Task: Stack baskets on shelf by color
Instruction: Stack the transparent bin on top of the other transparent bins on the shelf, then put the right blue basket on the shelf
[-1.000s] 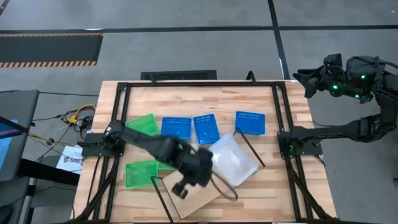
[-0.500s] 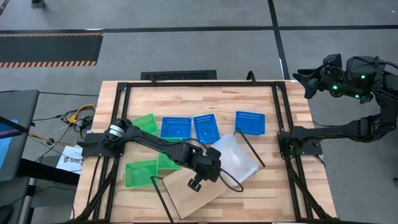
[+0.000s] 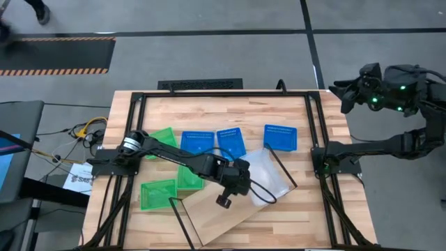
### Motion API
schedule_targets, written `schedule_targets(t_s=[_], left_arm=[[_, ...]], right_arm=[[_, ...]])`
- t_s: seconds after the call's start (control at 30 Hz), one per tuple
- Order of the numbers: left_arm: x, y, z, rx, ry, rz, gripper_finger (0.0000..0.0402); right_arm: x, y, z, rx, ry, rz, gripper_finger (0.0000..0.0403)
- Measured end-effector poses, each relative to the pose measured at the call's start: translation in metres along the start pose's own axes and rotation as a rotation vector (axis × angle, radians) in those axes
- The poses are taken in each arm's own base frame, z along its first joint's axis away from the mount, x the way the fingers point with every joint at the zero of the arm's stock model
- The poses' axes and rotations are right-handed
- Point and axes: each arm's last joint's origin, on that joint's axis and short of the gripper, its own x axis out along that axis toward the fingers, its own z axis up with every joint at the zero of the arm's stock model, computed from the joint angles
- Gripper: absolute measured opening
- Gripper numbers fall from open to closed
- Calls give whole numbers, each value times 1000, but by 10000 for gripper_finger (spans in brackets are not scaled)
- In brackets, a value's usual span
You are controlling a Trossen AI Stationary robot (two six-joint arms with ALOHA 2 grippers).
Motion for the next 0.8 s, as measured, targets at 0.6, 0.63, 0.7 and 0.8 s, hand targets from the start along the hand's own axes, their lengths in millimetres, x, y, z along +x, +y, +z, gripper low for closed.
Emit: schedule_targets(t_s=[0.6,0.63,0.7,0.8], left_arm=[[-120,3,23,-303,-245,18,0],[-134,6,22,-338,-260,84,0],[-163,9,19,-375,-303,196,1],[-202,10,10,-401,-339,331,15]], right_arm=[[82,26,-47,-133,419,-11,181],[93,29,-54,-150,441,-10,181],[113,35,-69,-181,466,-12,180],[138,40,-89,-195,482,-12,182]])
